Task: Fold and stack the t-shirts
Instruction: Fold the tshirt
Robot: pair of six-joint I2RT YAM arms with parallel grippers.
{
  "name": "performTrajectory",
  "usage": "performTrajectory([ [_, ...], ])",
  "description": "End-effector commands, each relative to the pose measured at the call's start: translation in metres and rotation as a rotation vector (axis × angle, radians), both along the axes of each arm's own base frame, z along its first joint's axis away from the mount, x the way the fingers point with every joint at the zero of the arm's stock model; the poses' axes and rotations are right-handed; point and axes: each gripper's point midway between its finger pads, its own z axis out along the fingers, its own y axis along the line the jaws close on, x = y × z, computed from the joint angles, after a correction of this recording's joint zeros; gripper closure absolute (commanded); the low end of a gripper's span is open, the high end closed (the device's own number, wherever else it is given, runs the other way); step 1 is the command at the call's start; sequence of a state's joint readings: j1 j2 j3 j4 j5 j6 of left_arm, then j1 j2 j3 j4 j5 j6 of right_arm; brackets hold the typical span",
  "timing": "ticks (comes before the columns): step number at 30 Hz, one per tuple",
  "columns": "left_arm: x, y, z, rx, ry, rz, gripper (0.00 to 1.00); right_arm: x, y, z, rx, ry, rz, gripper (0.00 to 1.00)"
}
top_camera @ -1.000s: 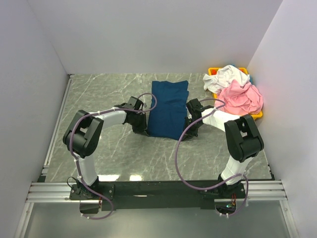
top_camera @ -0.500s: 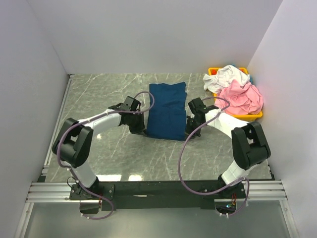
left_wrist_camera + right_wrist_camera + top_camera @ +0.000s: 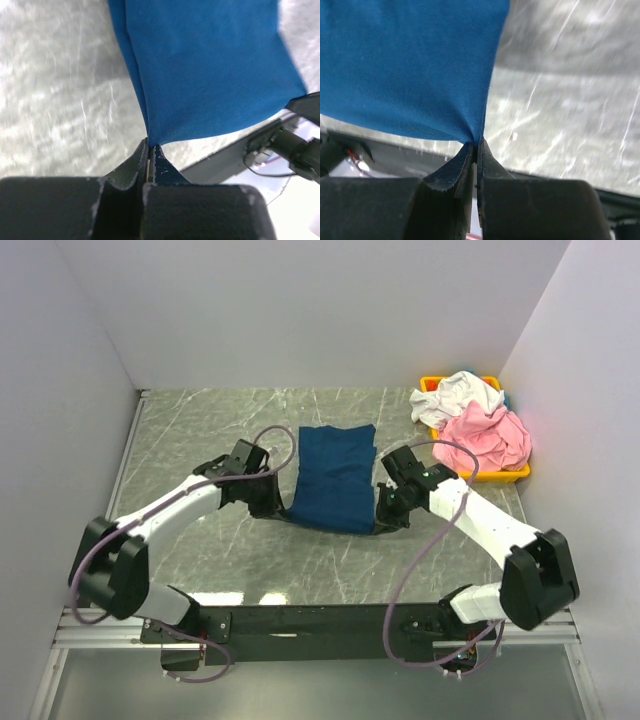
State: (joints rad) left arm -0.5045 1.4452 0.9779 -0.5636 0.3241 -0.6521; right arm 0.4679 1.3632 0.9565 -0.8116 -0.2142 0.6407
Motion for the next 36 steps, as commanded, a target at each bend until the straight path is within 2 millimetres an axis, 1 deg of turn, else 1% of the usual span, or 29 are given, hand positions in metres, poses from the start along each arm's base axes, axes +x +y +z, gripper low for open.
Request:
performTrajectory([
  [1,-0.016,0.015,0.025,-0.001,-0.027,0.046,1.0,-0.033,-0.014,0.013,-0.069,0.03,-0.014,1.0],
  [4,-0.026,0.016,0.036,-0.029,-0.019,0.055,1.0,-0.044,-0.012,0.027,-0.059,0.011,-0.019,1.0],
  [6,-0.03,0.016,0.048,-0.053,-0.032,0.066,1.0,-0.047,-0.01,0.037,-0.047,-0.008,-0.032,1.0],
  [7,-0.03,0.017,0.056,-0.064,-0.046,0.068,1.0,-0.045,-0.013,0.043,-0.054,-0.025,-0.041,1.0],
  [9,-0.029,0.016,0.064,-0.072,-0.063,0.074,1.0,-0.042,-0.014,0.052,-0.051,-0.054,-0.063,1.0],
  [10,-0.024,0.014,0.073,-0.085,-0.084,0.077,1.0,-0.038,-0.013,0.059,-0.043,-0.077,-0.073,1.0],
  [12,-0.017,0.012,0.08,-0.086,-0.108,0.076,1.0,-0.029,-0.015,0.063,-0.061,-0.104,-0.089,1.0],
  [13,-0.011,0.009,0.088,-0.092,-0.127,0.075,1.0,-0.022,-0.014,0.07,-0.057,-0.129,-0.098,1.0],
  [15,-0.001,0.006,0.087,-0.081,-0.137,0.069,1.0,-0.012,-0.015,0.071,-0.082,-0.14,-0.106,1.0],
  [16,0.008,0.004,0.089,-0.079,-0.142,0.073,1.0,-0.003,-0.015,0.076,-0.079,-0.161,-0.118,1.0],
  [18,0.02,-0.001,0.095,-0.094,-0.161,0.065,1.0,0.01,-0.017,0.076,-0.102,-0.176,-0.124,1.0],
  [19,0.029,-0.004,0.098,-0.104,-0.171,0.067,1.0,0.019,-0.016,0.083,-0.094,-0.198,-0.13,1.0],
  [21,0.041,-0.009,0.103,-0.126,-0.19,0.059,1.0,0.033,-0.019,0.08,-0.11,-0.2,-0.136,1.0],
  [22,0.05,-0.01,0.108,-0.133,-0.205,0.065,1.0,0.042,-0.017,0.086,-0.103,-0.22,-0.138,1.0],
  [23,0.057,-0.012,0.102,-0.123,-0.196,0.059,1.0,0.049,-0.02,0.082,-0.124,-0.212,-0.135,1.0],
  [24,0.064,-0.011,0.102,-0.124,-0.203,0.062,1.0,0.056,-0.022,0.083,-0.139,-0.225,-0.139,1.0],
  [25,0.073,-0.014,0.101,-0.125,-0.203,0.059,1.0,0.064,-0.021,0.09,-0.14,-0.244,-0.14,1.0],
  [27,0.084,-0.014,0.101,-0.126,-0.209,0.058,1.0,0.077,-0.024,0.086,-0.162,-0.237,-0.142,1.0],
  [28,0.093,-0.017,0.1,-0.137,-0.212,0.053,1.0,0.086,-0.024,0.092,-0.159,-0.261,-0.148,1.0],
  [29,0.097,-0.018,0.098,-0.139,-0.211,0.049,1.0,0.092,-0.024,0.087,-0.17,-0.25,-0.144,1.0],
  [30,0.105,-0.018,0.1,-0.148,-0.217,0.051,1.0,0.1,-0.024,0.091,-0.165,-0.262,-0.153,1.0],
  [31,0.111,-0.02,0.09,-0.145,-0.198,0.048,1.0,0.106,-0.024,0.09,-0.162,-0.264,-0.156,1.0],
  [32,0.115,-0.021,0.089,-0.151,-0.195,0.042,1.0,0.112,-0.024,0.084,-0.178,-0.253,-0.152,1.0],
  [33,0.119,-0.022,0.086,-0.152,-0.191,0.041,1.0,0.117,-0.024,0.084,-0.181,-0.257,-0.151,1.0],
  [34,0.128,-0.022,0.083,-0.153,-0.186,0.045,1.0,0.126,-0.025,0.088,-0.179,-0.275,-0.159,1.0],
  [35,0.132,-0.023,0.083,-0.158,-0.189,0.042,1.0,0.132,-0.025,0.08,-0.196,-0.261,-0.151,1.0],
  [36,0.141,-0.021,0.088,-0.163,-0.207,0.048,1.0,0.14,-0.024,0.085,-0.192,-0.274,-0.154,1.0],
])
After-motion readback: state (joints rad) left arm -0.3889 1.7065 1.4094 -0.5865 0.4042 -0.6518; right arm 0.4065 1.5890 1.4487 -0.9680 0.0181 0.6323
